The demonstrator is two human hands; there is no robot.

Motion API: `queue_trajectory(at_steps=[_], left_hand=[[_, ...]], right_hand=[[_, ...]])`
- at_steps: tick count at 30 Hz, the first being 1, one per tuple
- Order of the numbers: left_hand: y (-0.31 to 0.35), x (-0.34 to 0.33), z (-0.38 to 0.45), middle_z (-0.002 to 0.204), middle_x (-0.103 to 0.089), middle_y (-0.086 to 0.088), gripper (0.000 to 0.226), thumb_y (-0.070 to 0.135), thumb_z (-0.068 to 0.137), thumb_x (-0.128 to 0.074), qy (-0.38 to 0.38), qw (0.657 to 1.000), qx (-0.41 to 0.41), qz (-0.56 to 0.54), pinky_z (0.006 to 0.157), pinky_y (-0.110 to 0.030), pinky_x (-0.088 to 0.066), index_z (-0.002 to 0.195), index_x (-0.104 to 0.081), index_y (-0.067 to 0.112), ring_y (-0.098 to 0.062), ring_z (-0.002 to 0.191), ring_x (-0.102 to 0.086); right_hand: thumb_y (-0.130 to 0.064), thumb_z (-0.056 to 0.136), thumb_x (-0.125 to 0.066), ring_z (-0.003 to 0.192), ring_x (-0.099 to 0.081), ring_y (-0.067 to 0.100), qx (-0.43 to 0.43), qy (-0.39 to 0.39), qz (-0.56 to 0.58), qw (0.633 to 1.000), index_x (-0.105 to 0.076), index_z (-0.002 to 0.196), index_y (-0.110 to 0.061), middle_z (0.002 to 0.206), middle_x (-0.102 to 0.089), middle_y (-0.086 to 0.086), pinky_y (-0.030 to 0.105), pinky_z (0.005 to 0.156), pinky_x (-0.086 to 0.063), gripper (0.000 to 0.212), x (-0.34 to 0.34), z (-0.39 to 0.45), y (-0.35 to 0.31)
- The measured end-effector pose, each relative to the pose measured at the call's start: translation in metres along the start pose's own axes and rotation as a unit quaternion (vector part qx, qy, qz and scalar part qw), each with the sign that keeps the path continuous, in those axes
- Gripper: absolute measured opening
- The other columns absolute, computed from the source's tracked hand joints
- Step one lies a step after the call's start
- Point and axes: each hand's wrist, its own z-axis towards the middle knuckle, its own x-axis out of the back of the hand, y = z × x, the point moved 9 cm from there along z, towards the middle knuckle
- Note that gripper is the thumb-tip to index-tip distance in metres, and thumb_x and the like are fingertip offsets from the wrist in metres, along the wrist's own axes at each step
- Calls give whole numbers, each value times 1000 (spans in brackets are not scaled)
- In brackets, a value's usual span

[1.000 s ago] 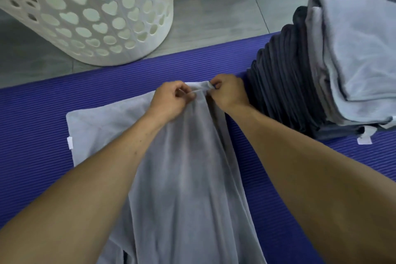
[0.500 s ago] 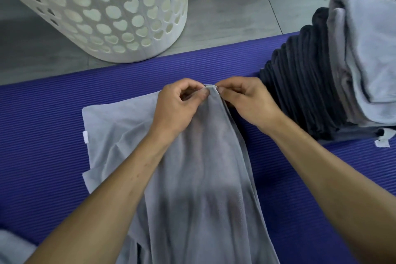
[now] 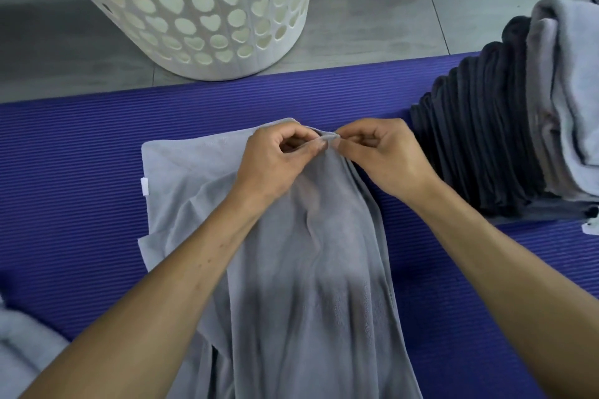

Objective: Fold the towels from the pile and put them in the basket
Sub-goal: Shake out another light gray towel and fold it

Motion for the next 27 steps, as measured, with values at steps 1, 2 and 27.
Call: queue_trajectory(at_steps=[1, 2, 27], left_hand=[[-4, 7, -3, 89, -74, 6, 6, 17, 85, -76, 8, 1000, 5, 20, 80, -19, -52, 88, -76, 12, -4, 84, -69], [-8, 18, -6, 88, -74, 8, 6, 16, 84, -77, 24, 999, 10, 45, 81, -15, -50, 89, -75, 13, -1, 83, -67], [-134, 193, -183, 85, -69, 11, 12, 28, 83, -78, 79, 922, 343, 160, 77, -22, -52, 88, -69, 21, -2, 80, -64]], right_hand=[[-17, 89, -72, 79, -72, 14, -6, 10, -19, 1000, -77, 91, -16, 84, -76, -4, 38, 78, -59, 6, -3, 1, 2], [-17, 89, -71, 77, -71, 12, -11, 22, -37, 999, -77, 89, -16, 81, -75, -5, 37, 76, -58, 6, -6, 2, 2], [-17, 90, -51, 83, -59, 26, 10, -86, -257, 963, -55, 81, -10, 90, -63, 9, 41, 75, -52, 12, -212, -20, 6]])
